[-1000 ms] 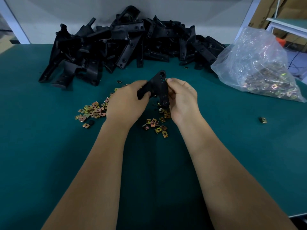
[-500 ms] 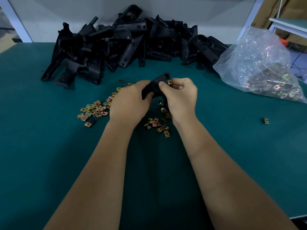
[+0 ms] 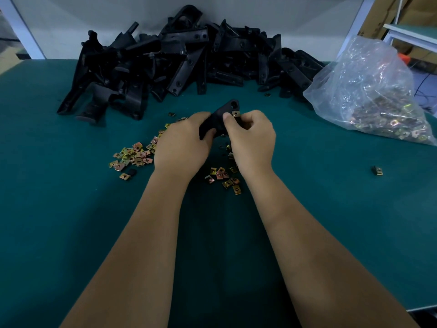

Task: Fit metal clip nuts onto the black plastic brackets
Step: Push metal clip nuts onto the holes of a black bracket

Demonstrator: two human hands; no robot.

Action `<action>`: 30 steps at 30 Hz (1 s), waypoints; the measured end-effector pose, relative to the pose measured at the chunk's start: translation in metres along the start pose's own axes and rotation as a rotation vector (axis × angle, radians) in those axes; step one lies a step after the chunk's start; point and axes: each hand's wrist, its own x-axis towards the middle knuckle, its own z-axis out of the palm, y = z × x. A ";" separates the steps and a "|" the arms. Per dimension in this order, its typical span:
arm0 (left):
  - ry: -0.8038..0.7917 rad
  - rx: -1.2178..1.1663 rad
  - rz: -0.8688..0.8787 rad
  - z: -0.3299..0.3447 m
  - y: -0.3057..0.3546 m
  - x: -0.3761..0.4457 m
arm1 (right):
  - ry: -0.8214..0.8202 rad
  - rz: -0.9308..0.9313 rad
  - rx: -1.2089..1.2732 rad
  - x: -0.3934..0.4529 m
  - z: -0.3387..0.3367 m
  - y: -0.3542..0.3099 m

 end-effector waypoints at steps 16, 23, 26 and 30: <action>0.168 -0.112 -0.193 -0.017 -0.020 0.009 | -0.187 -0.145 -0.026 -0.001 -0.004 -0.001; 0.246 -0.131 -0.279 -0.019 -0.029 0.009 | -0.429 -0.433 -0.706 -0.002 0.005 0.009; 0.241 -0.122 -0.282 -0.017 -0.030 0.009 | -0.456 -0.478 -0.799 -0.003 0.007 0.011; 0.225 -0.121 -0.290 -0.017 -0.031 0.010 | -0.438 -0.452 -0.741 -0.002 0.006 0.010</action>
